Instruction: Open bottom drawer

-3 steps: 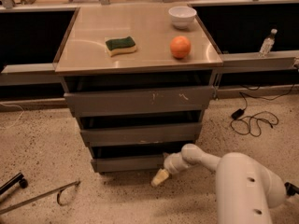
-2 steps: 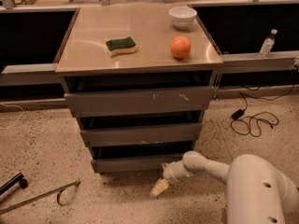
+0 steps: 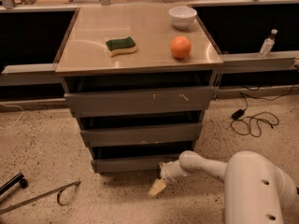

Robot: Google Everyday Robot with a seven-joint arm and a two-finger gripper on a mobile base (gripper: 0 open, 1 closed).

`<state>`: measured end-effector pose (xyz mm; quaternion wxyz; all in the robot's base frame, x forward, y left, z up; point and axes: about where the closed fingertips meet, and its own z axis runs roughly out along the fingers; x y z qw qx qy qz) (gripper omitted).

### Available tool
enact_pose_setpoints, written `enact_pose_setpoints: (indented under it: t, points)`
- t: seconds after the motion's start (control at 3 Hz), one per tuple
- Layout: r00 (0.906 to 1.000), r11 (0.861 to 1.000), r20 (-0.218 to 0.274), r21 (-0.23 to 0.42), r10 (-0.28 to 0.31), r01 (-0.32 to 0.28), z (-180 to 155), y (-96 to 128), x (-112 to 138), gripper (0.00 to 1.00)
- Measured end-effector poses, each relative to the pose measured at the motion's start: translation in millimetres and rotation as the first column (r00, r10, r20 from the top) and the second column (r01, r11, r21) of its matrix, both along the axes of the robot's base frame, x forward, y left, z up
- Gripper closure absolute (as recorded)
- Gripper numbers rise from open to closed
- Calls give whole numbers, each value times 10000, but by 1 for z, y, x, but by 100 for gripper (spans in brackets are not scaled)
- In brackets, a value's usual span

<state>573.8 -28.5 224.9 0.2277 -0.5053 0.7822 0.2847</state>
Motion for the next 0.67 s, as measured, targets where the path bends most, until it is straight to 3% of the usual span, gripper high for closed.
enact_pose_setpoints:
  t: [0.33, 0.67]
  points:
    - [9955, 9988, 938, -488, 115, -69, 17, 2, 42, 0]
    - [9892, 9966, 1445, -813, 250, -133, 21, 6, 75, 0]
